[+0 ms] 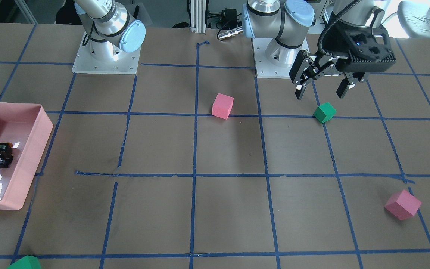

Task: Align button upright
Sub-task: 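Lower the right gripper into the bin and grasp the button switch, then lift the switch out of the bin and carry it toward the table center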

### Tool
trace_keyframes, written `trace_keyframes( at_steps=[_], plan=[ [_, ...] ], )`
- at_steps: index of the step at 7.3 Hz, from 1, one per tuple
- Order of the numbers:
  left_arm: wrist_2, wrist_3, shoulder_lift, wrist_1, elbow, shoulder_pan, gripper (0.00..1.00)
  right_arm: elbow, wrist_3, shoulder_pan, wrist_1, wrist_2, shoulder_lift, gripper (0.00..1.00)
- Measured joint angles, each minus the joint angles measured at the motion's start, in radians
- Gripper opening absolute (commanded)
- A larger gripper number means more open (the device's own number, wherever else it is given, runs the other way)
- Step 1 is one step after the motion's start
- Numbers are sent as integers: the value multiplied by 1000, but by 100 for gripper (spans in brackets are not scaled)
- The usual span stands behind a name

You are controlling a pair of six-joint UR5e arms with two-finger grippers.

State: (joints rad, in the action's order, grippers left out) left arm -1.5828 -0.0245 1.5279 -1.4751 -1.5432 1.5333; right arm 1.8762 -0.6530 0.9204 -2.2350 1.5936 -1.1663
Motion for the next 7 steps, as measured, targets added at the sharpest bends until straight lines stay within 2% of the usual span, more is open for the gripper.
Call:
trace_keyframes(
  at_steps=[3,5,7],
  plan=[
    [0,0,0,1,0,-1,100,-43,-5,0,53,22,-48,0],
    [0,0,0,1,0,-1,100,-127,-10,3,163,20,-90,0],
    [0,0,0,1,0,-1,100,-242,-17,49,290,-27,-126,0]
  ],
)
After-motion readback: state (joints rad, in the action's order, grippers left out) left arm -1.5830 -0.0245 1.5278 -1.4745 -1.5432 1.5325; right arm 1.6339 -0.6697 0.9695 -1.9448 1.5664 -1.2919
